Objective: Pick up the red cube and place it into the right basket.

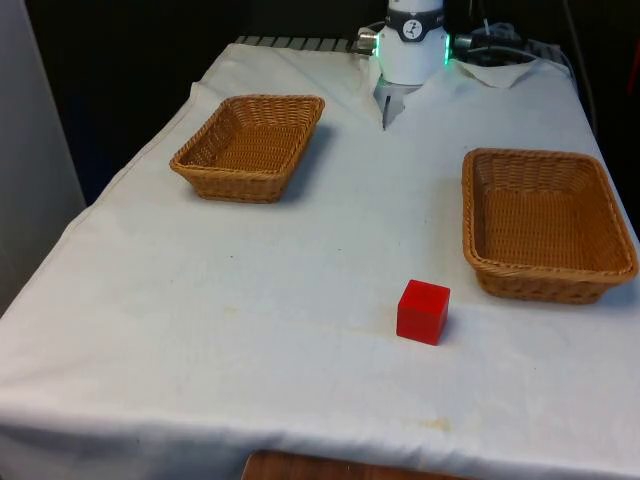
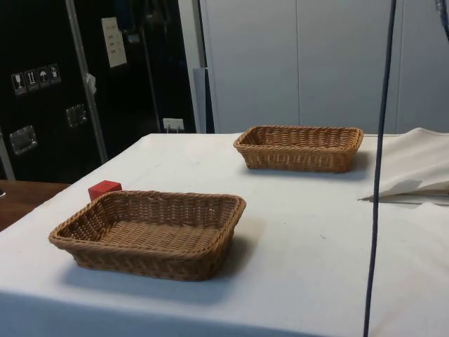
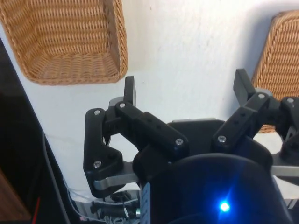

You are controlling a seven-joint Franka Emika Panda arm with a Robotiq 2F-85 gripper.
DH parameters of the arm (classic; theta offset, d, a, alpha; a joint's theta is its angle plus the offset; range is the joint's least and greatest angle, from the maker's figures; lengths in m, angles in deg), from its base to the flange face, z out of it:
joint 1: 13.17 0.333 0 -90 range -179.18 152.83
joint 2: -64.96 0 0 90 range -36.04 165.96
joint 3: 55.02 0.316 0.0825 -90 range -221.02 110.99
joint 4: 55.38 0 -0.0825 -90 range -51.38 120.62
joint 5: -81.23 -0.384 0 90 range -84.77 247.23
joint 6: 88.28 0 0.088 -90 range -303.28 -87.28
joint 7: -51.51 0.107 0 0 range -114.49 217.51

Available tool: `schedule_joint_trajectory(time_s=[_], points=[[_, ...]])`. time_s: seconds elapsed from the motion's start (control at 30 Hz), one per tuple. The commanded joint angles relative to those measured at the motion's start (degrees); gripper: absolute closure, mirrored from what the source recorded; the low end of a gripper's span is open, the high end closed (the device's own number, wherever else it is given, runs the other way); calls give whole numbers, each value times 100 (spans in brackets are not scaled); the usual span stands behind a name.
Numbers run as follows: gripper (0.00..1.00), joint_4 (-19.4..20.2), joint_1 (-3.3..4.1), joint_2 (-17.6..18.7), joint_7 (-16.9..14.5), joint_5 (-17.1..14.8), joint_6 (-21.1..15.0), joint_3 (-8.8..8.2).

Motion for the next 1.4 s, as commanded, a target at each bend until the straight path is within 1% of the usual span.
schedule_joint_trajectory(time_s=[0.0, 0.17, 0.2, 0.23, 0.27, 0.43, 0.5, 0.53, 0.57, 0.73, 0.77, 0.8, 0.93, 0.97, 1.0, 1.03, 1.07, 1.17, 1.23, 1.27, 1.3, 1.33, 1.37], points=[[0, -74, 0, 69, 17, -46, 0, 11], [0, -292, -6, 304, 34, -74, -97, 40], [0, -372, -6, 413, 29, -97, -155, 40], [0, -315, 0, 338, 17, -52, -120, 29], [0, -413, -11, 458, 23, -109, -189, 40], [0, -556, -34, 682, -11, -195, -367, 40], [0, -607, -40, 808, -34, -258, -493, 29], [0, -579, -17, 768, -6, -201, -458, 11], [0, -613, -46, 848, -40, -275, -544, 29], [0, -636, -63, 1054, -69, -361, -819, 34], [0, -607, -34, 1020, -34, -304, -796, 11], [0, -636, -63, 1083, -74, -367, -854, 34], [0, -665, -80, 1261, -80, -413, -1037, 40], [0, -682, -92, 1352, -86, -441, -1134, 40], [0, -693, -92, 1398, -92, -453, -1175, 40], [0, -647, -57, 1358, -57, -401, -1192, 11], [0, -705, -97, 1444, -97, -470, -1226, 40], [0, -768, -109, 1581, -109, -516, -1329, 40], [0, -837, -120, 1742, -115, -561, -1432, 46], [0, -859, -120, 1782, -120, -579, -1467, 40], [0, -814, -80, 1719, -80, -516, -1432, 11], [0, -888, -126, 1839, -126, -596, -1507, 40], [0, -905, -132, 1891, -126, -607, -1547, 40]])
